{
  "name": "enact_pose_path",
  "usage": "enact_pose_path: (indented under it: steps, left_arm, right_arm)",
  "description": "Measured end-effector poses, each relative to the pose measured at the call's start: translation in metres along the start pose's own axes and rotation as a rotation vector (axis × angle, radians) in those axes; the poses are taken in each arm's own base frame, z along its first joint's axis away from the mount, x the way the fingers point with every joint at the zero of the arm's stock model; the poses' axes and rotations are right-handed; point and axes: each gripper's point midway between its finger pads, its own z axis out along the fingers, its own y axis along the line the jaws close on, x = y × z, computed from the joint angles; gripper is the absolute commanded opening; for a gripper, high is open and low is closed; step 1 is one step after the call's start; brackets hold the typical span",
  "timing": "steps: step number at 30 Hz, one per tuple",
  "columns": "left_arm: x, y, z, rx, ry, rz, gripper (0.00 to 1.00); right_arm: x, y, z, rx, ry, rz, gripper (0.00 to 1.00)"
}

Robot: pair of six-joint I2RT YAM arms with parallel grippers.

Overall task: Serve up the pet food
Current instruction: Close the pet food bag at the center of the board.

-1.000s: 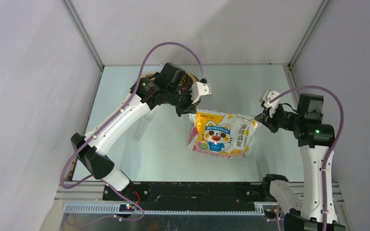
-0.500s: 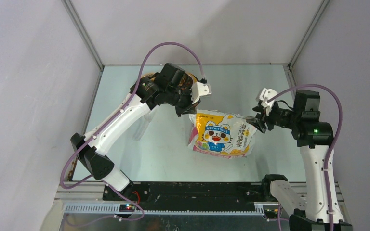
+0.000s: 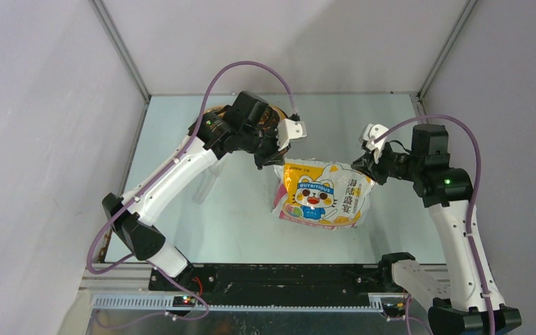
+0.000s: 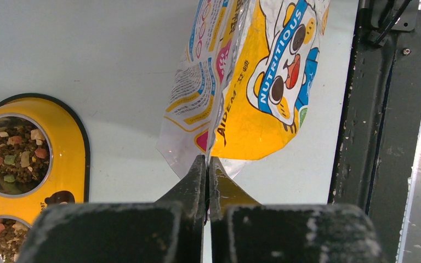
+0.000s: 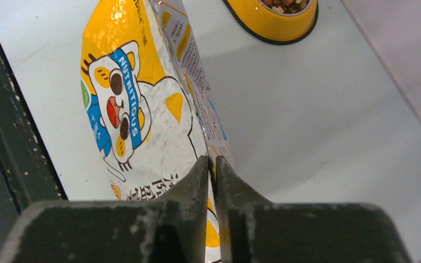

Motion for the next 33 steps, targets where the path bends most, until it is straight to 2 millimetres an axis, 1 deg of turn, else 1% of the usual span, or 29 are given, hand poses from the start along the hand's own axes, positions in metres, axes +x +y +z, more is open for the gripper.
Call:
enact_pose_path:
  steps: [1,8,10,11,13,15,16,18,19,22,24,29,33]
  left_arm:
    - [0.0,0.0,0.0,0.0,0.0,0.0,0.0]
    - [0.0,0.0,0.0,0.0,0.0,0.0,0.0]
    - [0.0,0.0,0.0,0.0,0.0,0.0,0.0]
    - [0.0,0.0,0.0,0.0,0.0,0.0,0.0]
    - [0.0,0.0,0.0,0.0,0.0,0.0,0.0]
    - [0.0,0.0,0.0,0.0,0.0,0.001,0.0]
    - [0.0,0.0,-0.001,0.0,-0.001,0.001,0.0]
    - [0.0,-0.001,-0.001,-0.001,-0.001,0.001,0.0]
    - [0.0,-0.001,-0.001,-0.001,-0.001,0.001,0.0]
    - [-0.001,-0.001,-0.001,-0.001,-0.002,0.002,0.0]
    - [-0.001,-0.001,-0.001,-0.001,-0.003,0.002,0.0]
    - [-0.003,-0.001,-0.001,-0.002,-0.009,0.008,0.0]
    - [-0.004,-0.002,-0.002,-0.002,-0.013,0.01,0.0]
  right_arm:
    - [0.0,0.001,0.001,-0.005,0.001,0.004,0.0]
    - [0.002,0.001,0.002,-0.008,0.006,0.008,0.0]
    - [0.001,0.001,0.002,-0.007,0.005,0.007,0.14]
    - [0.001,0.001,0.001,-0.007,0.004,0.006,0.24]
    - [0.001,0.001,0.0,-0.003,0.005,-0.003,0.32]
    - [0.002,0.001,-0.001,0.004,0.011,-0.013,0.35]
    - [0.003,0.001,-0.002,0.009,0.016,-0.022,0.34]
    - [0.007,0.0,-0.003,0.016,0.033,-0.027,0.26]
    - [0.008,0.0,-0.004,0.018,0.039,-0.028,0.18]
    - [0.013,-0.002,-0.006,0.023,0.052,-0.024,0.1]
    - [0.014,-0.001,-0.007,0.02,0.054,-0.016,0.0]
    - [0.015,-0.002,-0.009,0.019,0.044,-0.002,0.0]
    - [0.013,0.002,-0.012,0.019,0.025,0.005,0.0]
